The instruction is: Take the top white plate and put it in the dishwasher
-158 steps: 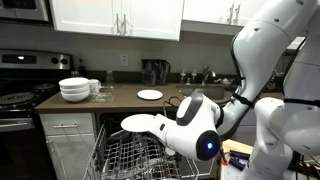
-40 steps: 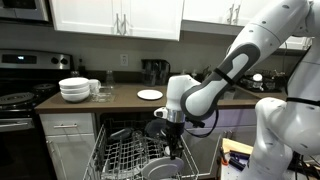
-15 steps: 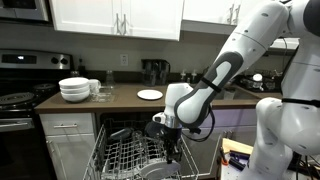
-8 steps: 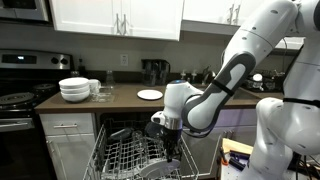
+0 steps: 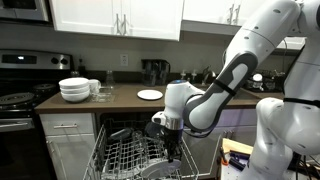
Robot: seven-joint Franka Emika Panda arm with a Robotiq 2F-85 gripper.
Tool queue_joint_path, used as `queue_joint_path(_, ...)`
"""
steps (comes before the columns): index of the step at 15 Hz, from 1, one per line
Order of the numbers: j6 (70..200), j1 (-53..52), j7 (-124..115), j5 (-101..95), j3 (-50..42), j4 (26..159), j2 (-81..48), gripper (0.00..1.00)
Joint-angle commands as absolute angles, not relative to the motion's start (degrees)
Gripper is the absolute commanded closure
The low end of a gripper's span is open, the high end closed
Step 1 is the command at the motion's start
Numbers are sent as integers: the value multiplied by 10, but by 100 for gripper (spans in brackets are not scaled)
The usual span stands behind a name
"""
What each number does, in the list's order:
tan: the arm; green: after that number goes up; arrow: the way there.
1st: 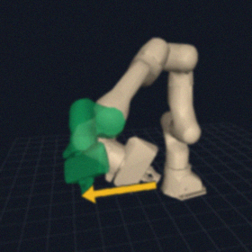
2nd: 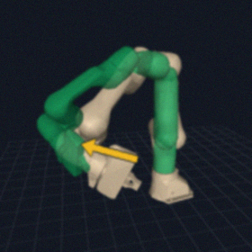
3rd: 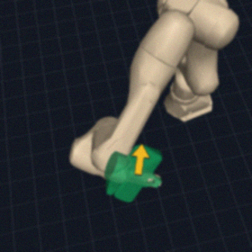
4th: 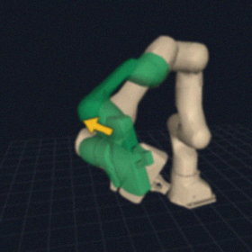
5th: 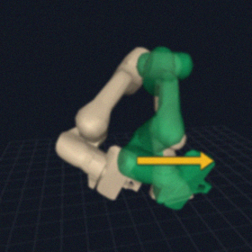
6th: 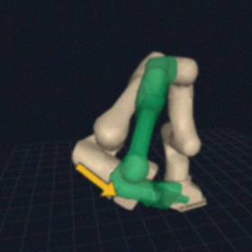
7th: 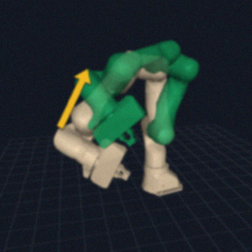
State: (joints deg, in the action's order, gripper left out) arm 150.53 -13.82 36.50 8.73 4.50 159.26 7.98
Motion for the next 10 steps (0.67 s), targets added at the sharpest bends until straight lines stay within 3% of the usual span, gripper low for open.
queue_joint_path(1,1485,-140,361,92,49,1592,101,99)
queue_joint_path(10,1459,-150,377,142,40,1590,121,99)
